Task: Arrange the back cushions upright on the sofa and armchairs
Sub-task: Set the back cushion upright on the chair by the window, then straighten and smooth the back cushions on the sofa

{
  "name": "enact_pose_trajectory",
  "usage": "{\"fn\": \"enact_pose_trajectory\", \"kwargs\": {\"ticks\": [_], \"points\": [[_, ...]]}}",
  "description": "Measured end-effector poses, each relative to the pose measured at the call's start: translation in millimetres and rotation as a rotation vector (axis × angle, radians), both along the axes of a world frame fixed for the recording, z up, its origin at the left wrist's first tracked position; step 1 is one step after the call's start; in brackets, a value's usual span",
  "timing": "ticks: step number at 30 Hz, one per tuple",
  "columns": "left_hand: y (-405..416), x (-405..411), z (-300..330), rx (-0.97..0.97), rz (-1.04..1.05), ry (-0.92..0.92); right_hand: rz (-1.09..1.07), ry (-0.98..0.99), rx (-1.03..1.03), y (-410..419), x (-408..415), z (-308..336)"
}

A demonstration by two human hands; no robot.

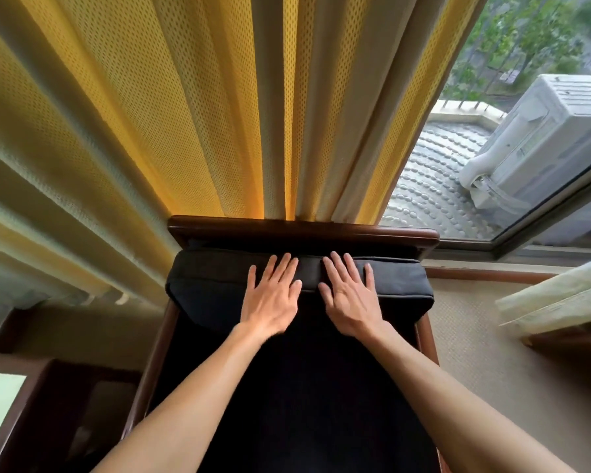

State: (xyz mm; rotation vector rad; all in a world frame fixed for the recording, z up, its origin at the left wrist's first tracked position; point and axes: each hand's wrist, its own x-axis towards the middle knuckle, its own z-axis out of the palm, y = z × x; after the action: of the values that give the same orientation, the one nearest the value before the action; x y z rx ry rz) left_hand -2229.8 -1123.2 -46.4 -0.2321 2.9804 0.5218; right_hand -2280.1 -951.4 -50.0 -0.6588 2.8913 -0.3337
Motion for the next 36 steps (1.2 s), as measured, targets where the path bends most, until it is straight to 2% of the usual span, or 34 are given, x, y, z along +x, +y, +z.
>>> {"fn": "enact_pose_trajectory", "kwargs": {"ticks": [2, 6, 14, 16, 19, 21, 24, 27, 31, 36], "points": [[-1, -6, -1, 0.023, 0.024, 0.016, -0.004, 0.005, -0.028, -11, -1, 0], [0, -3, -16, -0.065, -0.054, -0.03, 0.022, 0.022, 0.026, -2, 1, -15], [-108, 9, -18, -0.142, 0.144, -0.104, -0.127, 0.029, 0.113, 58, -27, -17], [-127, 10, -16, -0.114, 0.198, -0.179, -0.173, -0.023, 0.128, 70, -29, -13], [-142, 17, -1, -0.033, 0.331, -0.339, -0.261, -0.204, 0.207, 80, -29, 0], [-152, 25, 17, 0.031, 0.381, -0.304, -0.283, -0.241, 0.269, 66, -29, 21], [-153, 45, 71, 0.191, 0.316, -0.055, -0.152, -0.175, 0.247, 4, -22, 74], [-155, 69, 148, 0.231, 0.311, 0.078, -0.008, -0.185, 0.025, -78, 3, 152], [-197, 129, 251, 0.127, 0.357, 0.152, 0.235, -0.152, -0.186, -179, 53, 253], [-275, 307, 379, -0.063, 0.516, 0.224, 0.535, -0.041, -0.292, -303, 186, 366]]}}
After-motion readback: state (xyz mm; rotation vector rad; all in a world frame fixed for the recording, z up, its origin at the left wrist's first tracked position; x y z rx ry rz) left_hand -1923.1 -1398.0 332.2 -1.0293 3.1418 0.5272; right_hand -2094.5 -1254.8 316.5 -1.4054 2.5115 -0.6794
